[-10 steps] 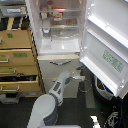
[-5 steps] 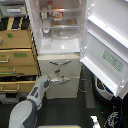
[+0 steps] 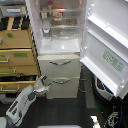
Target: Opening the fridge
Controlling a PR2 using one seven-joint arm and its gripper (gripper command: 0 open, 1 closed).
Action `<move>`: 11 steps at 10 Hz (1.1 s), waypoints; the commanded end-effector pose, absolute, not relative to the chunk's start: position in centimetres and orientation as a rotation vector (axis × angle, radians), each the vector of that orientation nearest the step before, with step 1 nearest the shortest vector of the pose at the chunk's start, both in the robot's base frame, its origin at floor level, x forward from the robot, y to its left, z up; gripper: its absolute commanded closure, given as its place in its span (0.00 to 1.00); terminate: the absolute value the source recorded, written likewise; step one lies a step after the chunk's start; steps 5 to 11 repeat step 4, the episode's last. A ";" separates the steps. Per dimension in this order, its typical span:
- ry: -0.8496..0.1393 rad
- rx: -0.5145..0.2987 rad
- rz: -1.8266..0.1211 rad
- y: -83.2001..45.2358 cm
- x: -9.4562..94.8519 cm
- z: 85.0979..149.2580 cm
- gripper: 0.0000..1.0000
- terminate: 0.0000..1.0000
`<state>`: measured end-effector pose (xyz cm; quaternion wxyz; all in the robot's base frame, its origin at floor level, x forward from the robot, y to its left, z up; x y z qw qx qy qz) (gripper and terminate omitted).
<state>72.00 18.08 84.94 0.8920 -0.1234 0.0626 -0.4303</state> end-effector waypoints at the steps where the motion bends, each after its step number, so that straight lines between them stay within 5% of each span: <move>1: -0.154 -0.291 -0.822 31.4 43.4 105.9 0.00 0.00; 3: -0.233 -0.384 -0.803 31.9 41.4 108.5 0.00 0.00; 4: -0.258 -0.381 -0.798 31.7 40.9 108.7 0.00 1.00; 11: -0.258 -0.381 -0.798 31.7 40.9 108.7 0.00 1.00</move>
